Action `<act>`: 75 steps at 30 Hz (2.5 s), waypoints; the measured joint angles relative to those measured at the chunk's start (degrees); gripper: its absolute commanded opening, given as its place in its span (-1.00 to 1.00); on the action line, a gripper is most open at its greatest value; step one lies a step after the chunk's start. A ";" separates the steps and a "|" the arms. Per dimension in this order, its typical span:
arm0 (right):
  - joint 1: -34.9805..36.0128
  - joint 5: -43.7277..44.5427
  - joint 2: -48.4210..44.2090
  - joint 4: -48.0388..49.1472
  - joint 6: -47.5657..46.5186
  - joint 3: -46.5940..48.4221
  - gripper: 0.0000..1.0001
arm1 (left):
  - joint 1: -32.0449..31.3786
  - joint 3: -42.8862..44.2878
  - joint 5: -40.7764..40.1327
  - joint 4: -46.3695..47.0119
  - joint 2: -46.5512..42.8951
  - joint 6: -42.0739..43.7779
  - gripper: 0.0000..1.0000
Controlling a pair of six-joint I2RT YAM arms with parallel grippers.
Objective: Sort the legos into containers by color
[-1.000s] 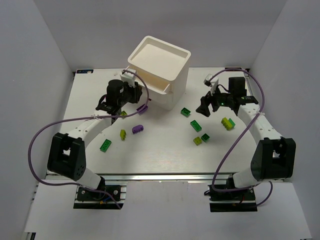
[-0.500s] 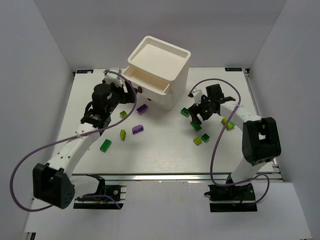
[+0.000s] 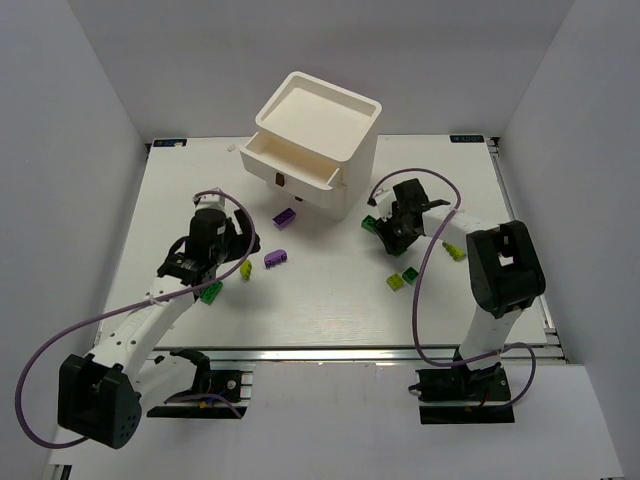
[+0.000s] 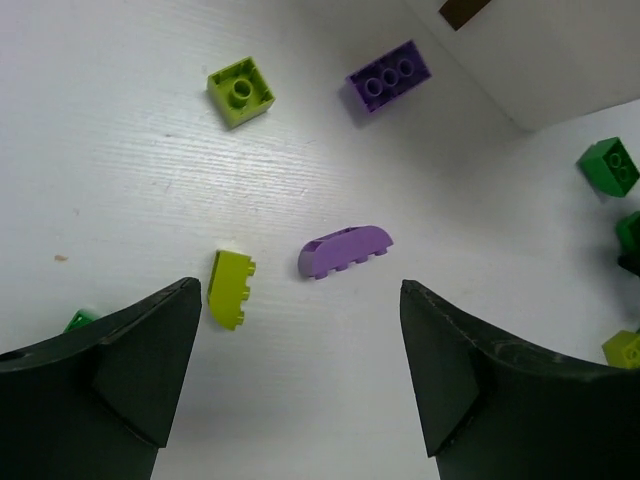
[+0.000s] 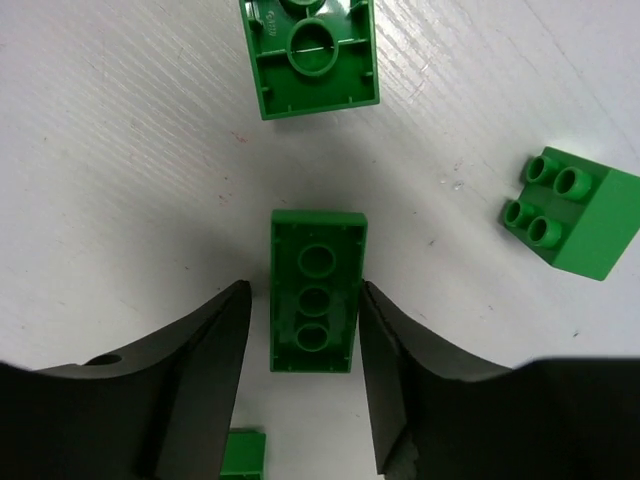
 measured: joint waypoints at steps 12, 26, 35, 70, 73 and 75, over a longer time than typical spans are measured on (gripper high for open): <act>-0.44 -12.79 -5.75 -9.97 -12.31 -0.31 -0.88 | 0.20 0.87 -7.39 -13.55 4.07 -2.89 0.89; 6.34 -34.01 -13.31 -12.41 -19.15 27.02 -1.00 | 3.52 3.45 -7.56 -19.78 13.66 0.00 0.95; 12.57 -25.83 3.06 -4.22 -2.14 45.44 -0.80 | 4.55 6.93 -7.67 -22.62 18.18 5.09 0.96; 9.16 -24.26 -7.37 1.79 6.19 37.48 0.48 | 10.56 13.66 -1.07 -28.79 32.39 17.05 0.48; 7.87 -24.41 -8.31 2.08 6.49 36.35 0.48 | 10.93 13.66 -0.04 -28.72 34.03 17.79 0.28; 7.19 -24.46 -8.39 2.34 6.69 35.69 0.48 | 10.93 13.88 0.83 -29.07 35.74 17.92 0.10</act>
